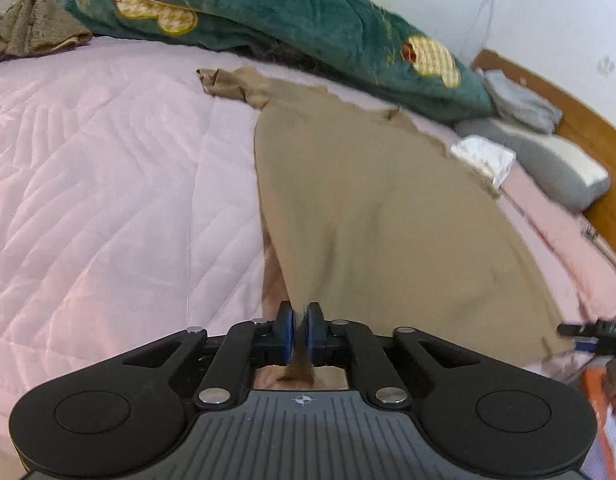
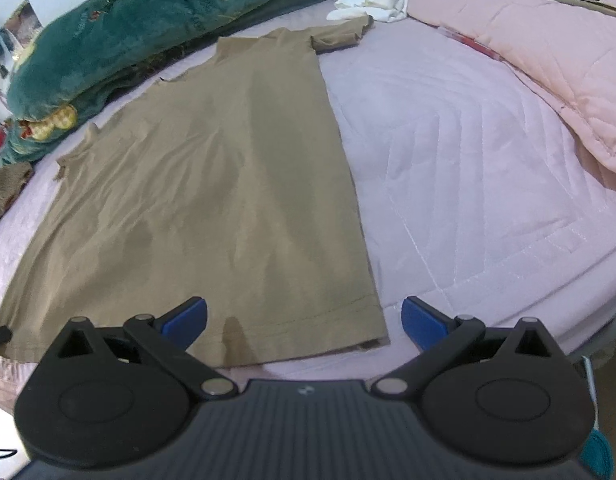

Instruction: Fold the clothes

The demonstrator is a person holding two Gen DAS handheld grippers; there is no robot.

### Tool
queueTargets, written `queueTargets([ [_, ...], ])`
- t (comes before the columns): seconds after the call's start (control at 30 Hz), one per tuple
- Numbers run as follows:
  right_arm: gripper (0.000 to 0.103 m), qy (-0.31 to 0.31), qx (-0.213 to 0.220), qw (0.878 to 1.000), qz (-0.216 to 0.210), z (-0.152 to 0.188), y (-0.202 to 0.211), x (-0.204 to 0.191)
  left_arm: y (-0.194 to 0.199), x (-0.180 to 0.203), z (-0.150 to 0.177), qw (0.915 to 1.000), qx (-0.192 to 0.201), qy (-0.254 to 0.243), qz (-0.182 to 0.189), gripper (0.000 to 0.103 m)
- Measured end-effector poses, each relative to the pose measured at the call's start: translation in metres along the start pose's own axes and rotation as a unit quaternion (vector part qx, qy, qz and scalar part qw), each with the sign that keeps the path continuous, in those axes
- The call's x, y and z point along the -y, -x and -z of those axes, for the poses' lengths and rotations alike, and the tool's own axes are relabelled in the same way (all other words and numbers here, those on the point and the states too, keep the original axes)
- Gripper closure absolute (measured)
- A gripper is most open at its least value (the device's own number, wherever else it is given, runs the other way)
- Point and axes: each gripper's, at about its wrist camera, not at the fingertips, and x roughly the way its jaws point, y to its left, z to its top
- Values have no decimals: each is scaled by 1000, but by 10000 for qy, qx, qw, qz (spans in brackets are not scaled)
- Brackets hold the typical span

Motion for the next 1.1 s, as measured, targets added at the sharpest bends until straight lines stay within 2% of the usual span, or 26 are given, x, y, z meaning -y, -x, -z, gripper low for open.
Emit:
queueTargets([
  [0.1,0,88,55,9999,-33,-2,-2,0,-20,7,-3,9996,-271,20,-114,39],
  [0.13,0,214,43,9998,11,-4,-5,-2,-24,11,-3,9997,-230,-20,-114,33],
  [0.23,0,571,-35,9983,75,-9,-12,-9,-31,24,-2,9995,-203,-166,-194,24],
  [0.27,8,641,-49,9979,53,-11,-13,-10,-32,28,-2,9992,-219,-247,-209,23],
  [0.33,58,846,-25,9964,31,-15,-9,-14,-33,33,-1,9986,-246,-410,-237,20],
  [0.37,100,791,-109,9968,12,-17,-9,-12,-32,35,0,9982,-245,-495,-254,20],
  [0.43,100,520,-304,9978,-283,-20,-9,-4,-31,36,2,9979,-234,-541,-251,18],
  [0.53,101,584,-429,9971,-223,-21,-4,-3,-27,35,3,9985,-224,-457,-222,17],
  [0.63,101,1218,-527,9905,357,-21,4,-20,-23,31,3,9988,-261,-350,-234,17],
  [0.73,102,1803,-753,9760,965,-24,3,-35,-19,24,3,9992,-255,-177,-253,17],
  [0.83,101,1864,-1086,9719,943,-23,0,-40,-15,20,3,9995,-188,-50,-256,17],
  [0.93,96,1858,-783,9718,1223,-24,15,-47,-18,20,-2,9996,-151,-52,-243,17],
  [1.03,79,1692,-187,9751,1420,-31,35,-57,-29,22,-7,9996,-230,-16,-167,16],
  [1.1,47,1660,39,9799,1103,-33,42,-70,-39,26,-8,9998,-163,-84,-120,17],
])
